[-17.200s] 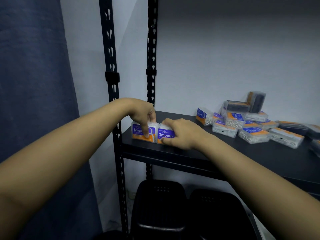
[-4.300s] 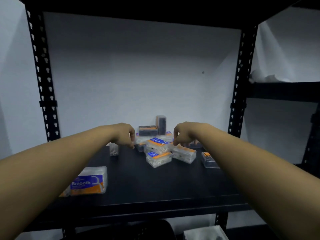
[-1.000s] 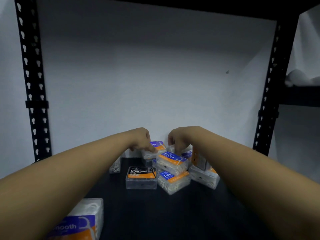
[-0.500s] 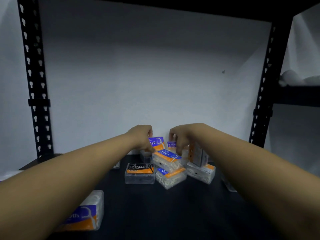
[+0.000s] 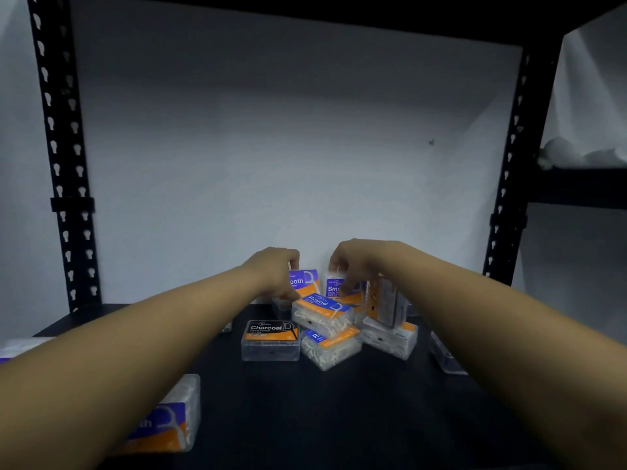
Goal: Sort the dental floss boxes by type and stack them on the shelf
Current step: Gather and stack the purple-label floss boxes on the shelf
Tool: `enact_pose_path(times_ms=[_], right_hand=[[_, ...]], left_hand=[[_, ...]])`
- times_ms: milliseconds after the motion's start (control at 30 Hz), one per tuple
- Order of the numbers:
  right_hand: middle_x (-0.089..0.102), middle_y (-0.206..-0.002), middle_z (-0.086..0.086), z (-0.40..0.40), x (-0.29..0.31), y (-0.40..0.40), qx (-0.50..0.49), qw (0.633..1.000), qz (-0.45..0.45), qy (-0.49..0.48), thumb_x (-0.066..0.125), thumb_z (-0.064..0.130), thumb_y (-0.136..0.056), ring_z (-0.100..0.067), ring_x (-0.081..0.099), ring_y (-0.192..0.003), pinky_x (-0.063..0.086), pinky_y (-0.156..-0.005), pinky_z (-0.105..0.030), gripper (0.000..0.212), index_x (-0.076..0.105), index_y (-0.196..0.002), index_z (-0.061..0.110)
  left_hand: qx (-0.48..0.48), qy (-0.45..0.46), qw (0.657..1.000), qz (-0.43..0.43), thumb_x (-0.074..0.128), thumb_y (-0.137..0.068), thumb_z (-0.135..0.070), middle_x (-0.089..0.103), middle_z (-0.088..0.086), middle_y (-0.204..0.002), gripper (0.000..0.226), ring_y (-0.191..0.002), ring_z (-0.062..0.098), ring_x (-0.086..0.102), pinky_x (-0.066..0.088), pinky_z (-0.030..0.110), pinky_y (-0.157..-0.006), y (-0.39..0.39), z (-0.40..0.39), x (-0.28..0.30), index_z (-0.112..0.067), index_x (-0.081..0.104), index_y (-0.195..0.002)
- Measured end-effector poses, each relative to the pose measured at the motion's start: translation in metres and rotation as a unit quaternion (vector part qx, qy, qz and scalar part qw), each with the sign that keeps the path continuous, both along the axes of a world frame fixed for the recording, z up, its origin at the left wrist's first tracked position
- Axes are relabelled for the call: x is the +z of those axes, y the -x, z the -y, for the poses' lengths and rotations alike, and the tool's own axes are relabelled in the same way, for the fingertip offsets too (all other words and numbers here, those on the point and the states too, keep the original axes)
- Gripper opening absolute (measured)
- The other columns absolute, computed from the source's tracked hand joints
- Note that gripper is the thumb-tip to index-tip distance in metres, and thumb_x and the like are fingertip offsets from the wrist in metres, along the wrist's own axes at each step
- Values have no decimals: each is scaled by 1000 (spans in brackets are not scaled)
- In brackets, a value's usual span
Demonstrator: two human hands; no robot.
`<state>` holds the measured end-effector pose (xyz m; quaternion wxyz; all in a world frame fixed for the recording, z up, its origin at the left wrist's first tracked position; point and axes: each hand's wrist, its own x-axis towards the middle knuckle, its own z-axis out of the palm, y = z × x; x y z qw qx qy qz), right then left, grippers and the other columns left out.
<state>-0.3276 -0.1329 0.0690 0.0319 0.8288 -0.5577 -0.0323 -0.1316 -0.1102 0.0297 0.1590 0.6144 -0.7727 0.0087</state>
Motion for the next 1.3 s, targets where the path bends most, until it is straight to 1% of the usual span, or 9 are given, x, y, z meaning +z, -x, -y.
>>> enact_pose_path(times_ms=[200,300,367,567,700,767,900,1067,1300], right_hand=[[72,-119,-5,3,-1,-6,-8,999,-32,14,89,35,-75,-22,70,-98,59,-89,-39,58,68,-125,16],[73,-117,-4,3,-1,-5,-8,1000,-27,11,89,34,-76,-22,70,-97,60,-87,-38,54,71,-122,15],[74,-115,-4,2,-2,-3,-9,1000,-21,9,89,34,-75,-22,71,-95,60,-84,-36,50,72,-119,15],[70,-123,-6,0,-7,-2,-12,1000,-13,11,87,32,-79,-22,69,-96,58,-86,-36,57,64,-129,15],[66,-129,-7,-2,-10,-1,-10,1000,-17,24,85,36,-82,-25,67,-108,54,-86,-35,62,59,-135,16],[61,-133,-6,-2,-10,1,2,999,14,49,84,37,-82,-24,62,-111,49,-85,-32,63,57,-135,17],[65,-123,-4,-12,4,0,30,987,131,88,83,38,-81,-18,57,-96,42,-78,-27,52,64,-126,17],[67,-107,2,-44,23,-14,65,971,208,95,84,38,-78,-18,64,-92,44,-73,-26,52,67,-124,21],[74,-99,5,-106,14,-44,145,958,238,63,84,33,-77,-14,69,-84,58,-78,-31,41,72,-117,27]], left_hand=[[-32,-30,999,14,91,-68,-25,59,2,-121,64,-102,19,57,56,33,-83,6,-1,11,-19,51,-116],[-54,-56,997,13,88,-72,-21,59,2,-125,61,-101,18,56,50,27,-75,2,4,15,-21,52,-121],[-61,-61,996,25,85,-78,-26,56,2,-128,60,-102,16,53,45,26,-80,1,6,14,-21,55,-130],[-52,-66,996,19,82,-81,-33,53,3,-132,62,-103,15,51,44,25,-86,-3,9,14,-18,55,-135],[-36,-61,997,12,82,-81,-34,53,2,-126,60,-101,17,51,43,27,-85,-14,1,20,-17,56,-133],[-34,-61,998,1,82,-81,-34,55,2,-124,58,-100,17,52,43,27,-83,-22,-5,27,-16,57,-131],[-24,-51,998,-34,82,-82,-30,59,1,-116,51,-96,18,56,46,29,-83,-43,-29,46,-13,61,-126],[-22,-52,997,-54,80,-84,-28,63,1,-117,46,-75,8,56,43,22,-58,-71,-65,69,-17,61,-124],[-28,-55,998,-5,82,-79,-36,67,-9,-107,35,-93,16,66,55,39,-89,-120,-116,80,-33,62,-107]])
